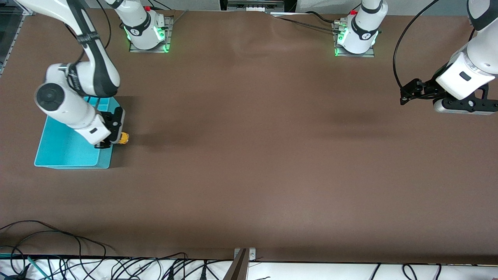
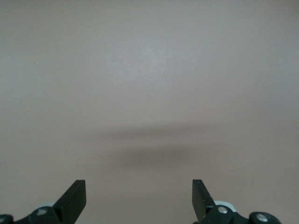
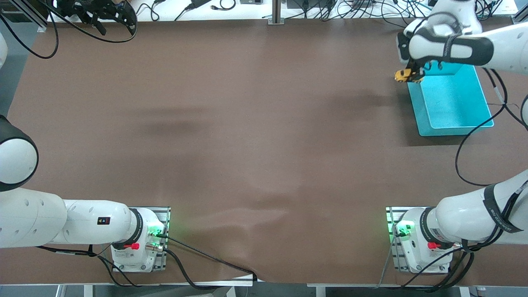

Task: Wind up and store yellow beetle car
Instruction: 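Lift the car with the right gripper and lower it into the cyan bin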

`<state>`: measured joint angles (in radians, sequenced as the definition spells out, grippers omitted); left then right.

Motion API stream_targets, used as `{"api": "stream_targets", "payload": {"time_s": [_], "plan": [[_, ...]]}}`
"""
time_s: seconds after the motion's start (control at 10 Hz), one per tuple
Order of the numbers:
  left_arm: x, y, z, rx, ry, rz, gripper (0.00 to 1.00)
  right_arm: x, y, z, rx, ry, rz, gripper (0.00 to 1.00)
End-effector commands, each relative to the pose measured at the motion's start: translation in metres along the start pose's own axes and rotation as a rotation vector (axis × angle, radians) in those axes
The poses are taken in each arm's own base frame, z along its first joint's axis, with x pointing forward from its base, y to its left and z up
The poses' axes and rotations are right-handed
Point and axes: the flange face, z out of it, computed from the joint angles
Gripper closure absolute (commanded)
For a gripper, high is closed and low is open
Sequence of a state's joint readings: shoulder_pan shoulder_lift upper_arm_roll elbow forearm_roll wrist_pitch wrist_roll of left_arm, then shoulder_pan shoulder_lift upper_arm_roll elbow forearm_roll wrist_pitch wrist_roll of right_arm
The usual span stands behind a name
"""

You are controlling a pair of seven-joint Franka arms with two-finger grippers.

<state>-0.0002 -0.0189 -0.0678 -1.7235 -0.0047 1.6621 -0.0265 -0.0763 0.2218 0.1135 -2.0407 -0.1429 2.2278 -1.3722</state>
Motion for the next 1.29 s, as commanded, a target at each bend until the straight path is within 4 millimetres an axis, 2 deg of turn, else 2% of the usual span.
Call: {"api": "stream_targets", "payload": {"time_s": [0.0, 0.1, 0.2, 0.3, 0.5, 0.6, 0.9, 1.0, 1.1, 1.19], "plan": [[0.002, 0.0, -0.005, -0.008, 0.001, -0.008, 0.0, -0.043, 0.001, -0.046, 0.003, 0.005, 0.109, 1.0], [0.002, 0.0, -0.005, -0.008, 0.001, -0.008, 0.0, -0.072, -0.002, -0.041, 0.02, -0.004, 0.144, 1.0], [0.002, 0.0, -0.005, -0.008, 0.001, -0.011, 0.0, -0.102, -0.008, -0.025, 0.042, -0.011, 0.197, 1.0], [0.002, 0.0, -0.005, -0.008, 0.001, -0.01, 0.0, -0.12, -0.014, -0.005, 0.045, -0.014, 0.229, 1.0], [0.002, 0.0, -0.005, -0.008, 0.001, -0.011, 0.0, -0.126, -0.039, 0.045, 0.009, -0.004, 0.226, 1.0], [0.002, 0.0, -0.005, -0.008, 0.001, -0.01, 0.0, -0.135, -0.049, 0.072, -0.009, -0.004, 0.233, 1.0], [0.002, 0.0, -0.005, -0.008, 0.001, -0.01, 0.0, -0.171, -0.057, 0.12, 0.009, -0.018, 0.237, 1.0], [0.002, 0.0, -0.005, -0.008, 0.001, -0.011, 0.0, -0.174, -0.057, 0.128, 0.008, -0.02, 0.241, 1.0], [0.002, 0.0, -0.004, -0.008, -0.001, -0.01, 0.0, -0.187, -0.062, 0.139, 0.024, -0.021, 0.255, 1.0], [0.002, 0.001, -0.004, -0.008, -0.001, -0.008, 0.0, -0.188, -0.063, 0.147, 0.035, -0.017, 0.262, 1.0]]}}
